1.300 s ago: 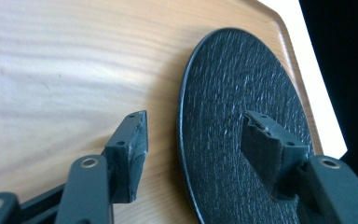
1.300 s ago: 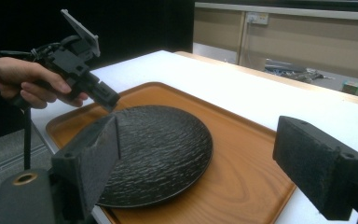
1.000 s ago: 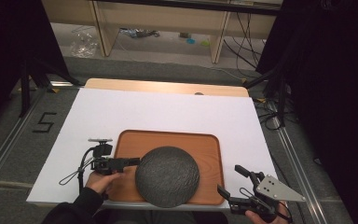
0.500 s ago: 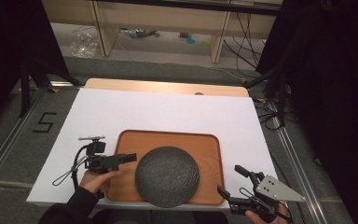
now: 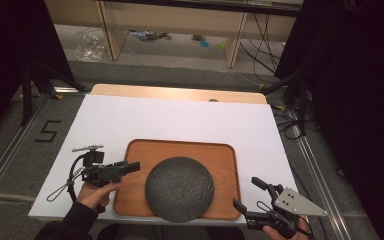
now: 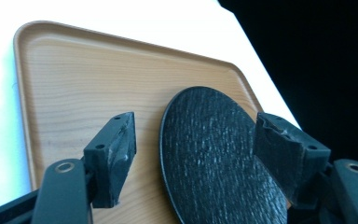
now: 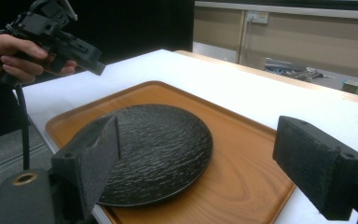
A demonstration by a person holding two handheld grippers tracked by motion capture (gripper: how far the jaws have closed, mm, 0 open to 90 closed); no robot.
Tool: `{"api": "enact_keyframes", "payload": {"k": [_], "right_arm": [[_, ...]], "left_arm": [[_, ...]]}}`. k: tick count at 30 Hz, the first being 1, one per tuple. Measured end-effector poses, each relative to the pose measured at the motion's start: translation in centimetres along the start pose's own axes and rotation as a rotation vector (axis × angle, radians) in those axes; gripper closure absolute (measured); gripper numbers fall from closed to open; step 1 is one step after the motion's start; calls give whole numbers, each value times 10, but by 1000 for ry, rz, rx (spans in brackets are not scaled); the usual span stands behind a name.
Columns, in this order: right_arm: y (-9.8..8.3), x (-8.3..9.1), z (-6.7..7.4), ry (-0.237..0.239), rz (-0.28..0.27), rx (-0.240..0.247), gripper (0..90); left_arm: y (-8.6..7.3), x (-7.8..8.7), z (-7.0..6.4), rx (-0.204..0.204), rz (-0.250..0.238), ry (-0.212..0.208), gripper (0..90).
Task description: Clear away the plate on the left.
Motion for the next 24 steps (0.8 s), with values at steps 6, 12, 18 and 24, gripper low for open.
{"api": "enact_keyframes", "payload": {"k": [6,12,18,24], "right_arm": [[0,1,1,-1,10,-17,160],[0,0,1,0,12,-17,160],[0,0,1,14,14,0,160],[0,0,1,17,16,0,160]], "left_arm": [[0,9,-3,-66,-27,-25,283],[-1,17,-16,-207,-82,-29,242],[-6,27,-29,-345,-145,-6,220],[-10,31,-34,-430,-155,10,216]]}}
Point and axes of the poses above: each handheld gripper's, and its own axes: x roughly backward along the jaws, y roughly out of its top, z roughly to its left, the point moved 1 cm from there along -x, roughly forward along the jaws, and after that the axes turned 6 degrees about z, right-handed, at the moved point
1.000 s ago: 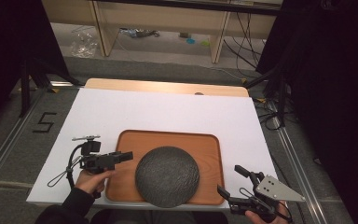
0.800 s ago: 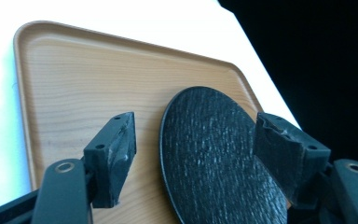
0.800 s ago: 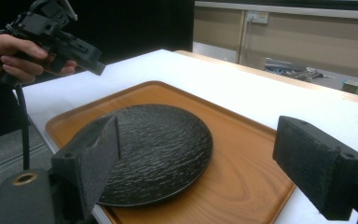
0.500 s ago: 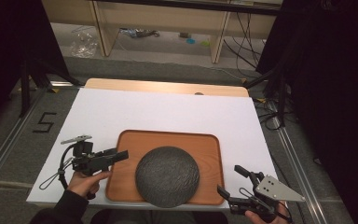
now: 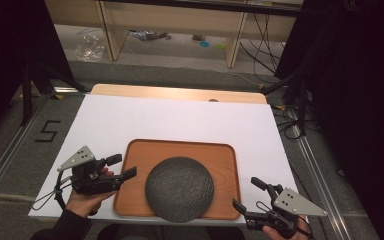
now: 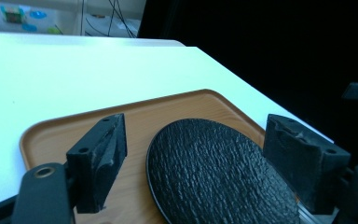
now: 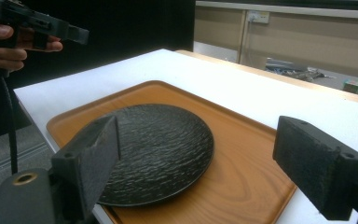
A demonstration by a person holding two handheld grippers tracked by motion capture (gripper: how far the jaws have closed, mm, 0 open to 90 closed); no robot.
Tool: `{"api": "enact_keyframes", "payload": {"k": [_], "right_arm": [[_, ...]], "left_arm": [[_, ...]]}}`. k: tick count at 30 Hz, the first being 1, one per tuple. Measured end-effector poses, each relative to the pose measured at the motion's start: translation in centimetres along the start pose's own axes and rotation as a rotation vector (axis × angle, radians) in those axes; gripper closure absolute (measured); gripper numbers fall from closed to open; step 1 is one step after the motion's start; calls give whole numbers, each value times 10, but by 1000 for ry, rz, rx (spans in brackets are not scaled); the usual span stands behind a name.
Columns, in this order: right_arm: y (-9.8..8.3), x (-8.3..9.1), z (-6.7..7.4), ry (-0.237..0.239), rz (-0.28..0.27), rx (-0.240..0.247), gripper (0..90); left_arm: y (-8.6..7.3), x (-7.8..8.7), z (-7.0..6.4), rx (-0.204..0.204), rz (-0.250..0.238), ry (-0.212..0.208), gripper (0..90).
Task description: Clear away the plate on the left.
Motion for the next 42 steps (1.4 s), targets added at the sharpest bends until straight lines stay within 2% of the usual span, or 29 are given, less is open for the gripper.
{"api": "enact_keyframes", "payload": {"k": [2,3,4,7,9,10,11,12,17,20,26,27,28,32,34,35,37,38,42], "right_arm": [[0,0,0,1,-13,0,160],[0,0,0,1,-13,0,160],[0,0,0,-6,-4,2,160],[0,-1,0,-4,-19,-2,160],[0,1,0,-6,-4,0,160],[0,0,0,1,-12,-1,160],[0,0,0,1,-12,-1,160],[0,0,0,2,-13,0,160],[0,0,0,-4,-3,2,159],[0,0,1,-7,-6,6,159],[0,-1,1,-14,-12,5,159],[0,-2,2,0,-19,4,159],[0,-1,2,-1,-3,7,159],[0,-1,1,-1,-4,5,159],[-1,-1,1,0,-3,5,159],[-1,-1,1,0,-3,5,159],[-1,-1,1,0,-2,6,159],[0,-1,2,1,-2,6,159],[-1,-1,1,-2,3,5,159]], "left_arm": [[-2,3,-4,-43,3,2,214],[-2,3,-4,-43,3,2,210],[-3,5,-5,-60,1,8,210],[-4,8,-6,-76,-1,8,210],[-6,9,-8,-67,3,16,208],[-7,12,-9,-86,-1,29,209],[-7,12,-9,-86,-1,29,208],[-8,16,-11,-109,-7,35,208],[-10,23,-15,-130,-27,44,207],[-13,29,-15,-130,-46,53,207],[-17,37,-16,-119,-55,68,204],[-17,37,-16,-119,-55,68,203],[-19,39,-17,-110,-60,61,203],[-21,40,-19,-122,-56,78,203],[-23,39,-18,-91,-57,56,203],[-23,39,-18,-91,-57,56,203],[-24,38,-18,-85,-41,53,203],[-25,35,-18,-101,-27,49,203],[-27,28,-19,-112,11,42,203]]}}
Point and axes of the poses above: each handheld gripper's, and its own axes: x roughly backward along the jaws, y roughly out of its top, z roughly to its left, the point moved 1 cm from there along -x, roughly forward along the jaws, and after that the axes turned 6 degrees about z, right-handed, at the moved point
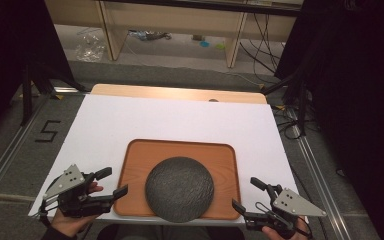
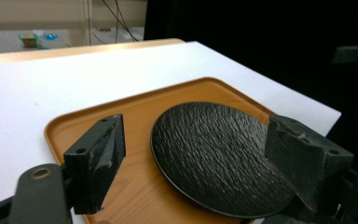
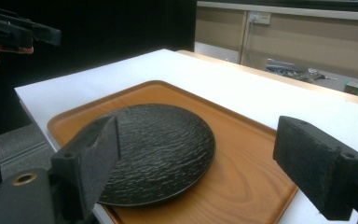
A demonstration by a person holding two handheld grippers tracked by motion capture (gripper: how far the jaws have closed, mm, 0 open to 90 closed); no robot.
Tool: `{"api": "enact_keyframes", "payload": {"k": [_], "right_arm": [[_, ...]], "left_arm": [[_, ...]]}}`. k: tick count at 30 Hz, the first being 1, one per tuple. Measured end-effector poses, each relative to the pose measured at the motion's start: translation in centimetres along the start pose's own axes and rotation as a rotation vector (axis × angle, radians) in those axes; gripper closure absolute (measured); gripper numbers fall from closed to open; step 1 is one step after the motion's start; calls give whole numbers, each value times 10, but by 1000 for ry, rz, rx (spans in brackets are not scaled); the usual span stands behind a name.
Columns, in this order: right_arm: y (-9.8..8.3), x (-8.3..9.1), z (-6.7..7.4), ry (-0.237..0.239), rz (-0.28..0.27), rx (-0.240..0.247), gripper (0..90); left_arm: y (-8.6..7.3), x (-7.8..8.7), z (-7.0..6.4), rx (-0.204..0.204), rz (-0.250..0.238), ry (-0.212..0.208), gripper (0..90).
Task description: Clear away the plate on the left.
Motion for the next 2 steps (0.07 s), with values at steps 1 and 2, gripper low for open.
{"api": "enact_keyframes", "payload": {"k": [1,2], "right_arm": [[0,0,0,0,0,0,159],[0,0,0,3,1,0,159]], "left_arm": [[0,0,0,0,0,0,206],[0,-1,-1,1,9,12,210]]}}
Point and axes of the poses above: each handheld gripper's, and its own axes: x roughly backward along the jaws, y roughly out of its top, z roughly to its left, the point moved 1 cm from there along -x, roughly forward along the jaws, and after that the axes turned 6 degrees about z, right-handed, at the moved point
